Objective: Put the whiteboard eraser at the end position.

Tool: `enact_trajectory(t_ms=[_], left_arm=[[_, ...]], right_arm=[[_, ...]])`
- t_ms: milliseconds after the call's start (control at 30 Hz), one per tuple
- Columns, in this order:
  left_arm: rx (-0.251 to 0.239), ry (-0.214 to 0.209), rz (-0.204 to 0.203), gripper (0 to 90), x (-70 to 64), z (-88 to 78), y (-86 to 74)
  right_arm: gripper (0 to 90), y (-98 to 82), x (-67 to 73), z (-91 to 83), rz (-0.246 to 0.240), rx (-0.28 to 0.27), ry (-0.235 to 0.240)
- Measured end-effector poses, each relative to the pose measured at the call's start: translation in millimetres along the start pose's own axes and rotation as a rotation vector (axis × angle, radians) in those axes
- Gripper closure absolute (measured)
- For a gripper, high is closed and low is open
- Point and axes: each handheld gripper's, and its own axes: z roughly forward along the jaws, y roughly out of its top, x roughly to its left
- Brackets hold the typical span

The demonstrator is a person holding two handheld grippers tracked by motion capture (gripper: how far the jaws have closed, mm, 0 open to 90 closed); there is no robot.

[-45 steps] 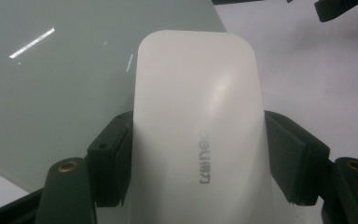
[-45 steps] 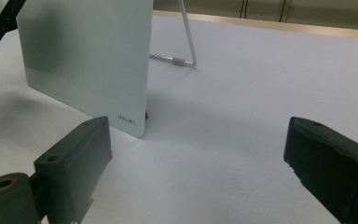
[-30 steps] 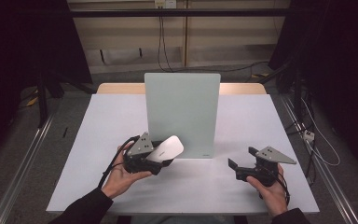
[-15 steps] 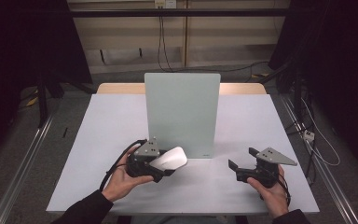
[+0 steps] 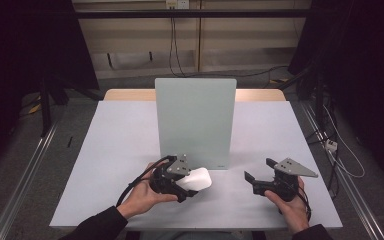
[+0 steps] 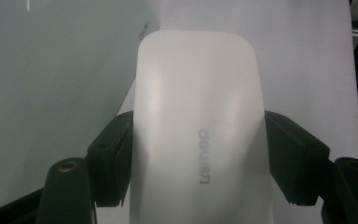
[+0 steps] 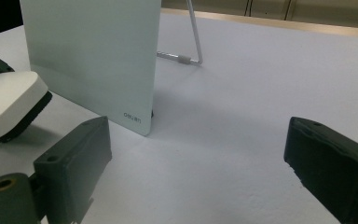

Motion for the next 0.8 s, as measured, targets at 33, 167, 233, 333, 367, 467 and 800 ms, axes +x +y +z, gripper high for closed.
enact_trajectory(t_ms=[33,167,233,333,367,467,800], left_arm=[[0.0,-0.005,-0.003,31.0,-0.2,1.2,0.6],[0.022,-0.021,0.0,31.0,-1.4,8.0,1.6],[0.04,-0.017,0.001,31.0,-1.3,13.1,0.9],[0.053,-0.024,0.003,31.0,-2.2,20.1,-0.8],[0.054,-0.021,0.007,31.0,-2.9,21.2,-0.5],[0.063,-0.024,0.008,31.0,-2.7,22.8,-0.3],[0.061,-0.028,-0.001,30.8,-2.2,27.1,-2.0]], right_arm=[[7.3,-0.1,-0.2,0.0,-0.001,0.0,-0.001],[7.3,-0.2,-0.2,0.0,0.002,0.0,0.001],[7.3,-0.2,-0.2,0.0,0.0,-0.001,0.001],[7.3,-0.1,0.0,0.1,0.0,0.001,0.002],[7.3,-0.1,0.0,0.1,0.0,0.001,0.002],[7.3,-0.1,-0.5,0.4,0.001,0.001,0.004],[7.2,-0.2,-0.9,1.0,-0.002,0.002,0.005]])
